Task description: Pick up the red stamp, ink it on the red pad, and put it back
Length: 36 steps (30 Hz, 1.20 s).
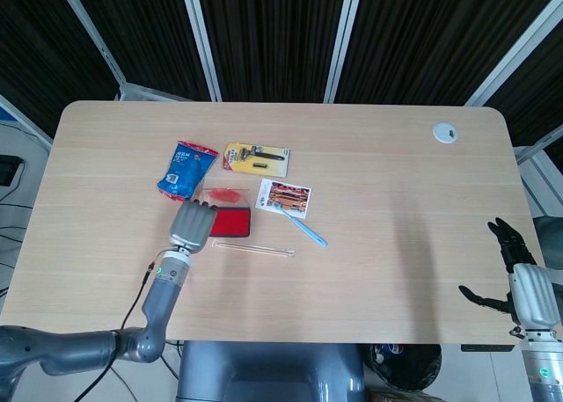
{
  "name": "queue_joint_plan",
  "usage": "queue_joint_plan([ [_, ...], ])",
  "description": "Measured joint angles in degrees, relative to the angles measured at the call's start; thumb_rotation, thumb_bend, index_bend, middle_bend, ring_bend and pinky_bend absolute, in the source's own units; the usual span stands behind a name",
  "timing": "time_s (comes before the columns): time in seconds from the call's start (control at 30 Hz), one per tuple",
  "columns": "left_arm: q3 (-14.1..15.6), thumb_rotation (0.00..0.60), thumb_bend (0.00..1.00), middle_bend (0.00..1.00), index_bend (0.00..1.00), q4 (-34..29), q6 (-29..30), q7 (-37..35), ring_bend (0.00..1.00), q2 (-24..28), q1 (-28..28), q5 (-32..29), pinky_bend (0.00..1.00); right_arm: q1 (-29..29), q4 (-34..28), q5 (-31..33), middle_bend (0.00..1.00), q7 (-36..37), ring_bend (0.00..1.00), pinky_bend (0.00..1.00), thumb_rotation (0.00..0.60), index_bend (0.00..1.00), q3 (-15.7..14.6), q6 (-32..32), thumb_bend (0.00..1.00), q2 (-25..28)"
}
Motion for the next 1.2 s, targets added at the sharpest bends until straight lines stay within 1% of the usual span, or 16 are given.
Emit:
queue_joint_plan([
  [0.07,1.1,0.6,0.6,0.7,0.69,-0.8,0.8,-0.9,0.49,1.1,1.4,0.3,0.55,0.0,-0.1,0.0,0.0,0.0,0.0,0.19,0.6,0.0,0.0,0.0,0.13,0.0],
  [0.23,2.9,0.6,0.59,0.69,0.68,-0.9,1.4,-2.2,0.49,1.9,3.2,0.6,0.54,0.0,-0.1,0.0,0.0,0.0,0.0,0.19,0.6,0.0,0.0,0.1,0.13,0.0],
  [0.47,4.5,0.6,0.59,0.69,0.67,1.4,1.1,-4.1,0.49,1.4,5.0,0.8,0.54,-0.1,-0.2,0.0,0.0,0.0,0.0,0.19,0.6,0.0,0.0,0.0,0.13,0.1],
  [0.87,5.2,0.6,0.54,0.66,0.64,6.3,-1.0,-4.2,0.46,-2.3,5.7,0.8,0.51,0.0,-0.3,0.2,0.0,0.0,0.0,0.19,0.6,0.0,0.0,-0.2,0.13,0.1],
  [1.07,4.5,0.6,0.54,0.64,0.63,8.0,-1.4,-4.2,0.45,-3.5,5.7,0.8,0.51,0.0,-0.3,0.2,0.0,0.1,0.0,0.19,0.6,0.0,0.0,-0.2,0.13,0.1],
  [1.2,4.0,0.6,0.51,0.64,0.62,8.1,-1.7,-4.0,0.45,-3.8,5.7,1.0,0.5,0.0,-0.3,0.2,0.0,0.1,0.0,0.18,0.6,0.0,0.0,-0.1,0.13,0.1],
])
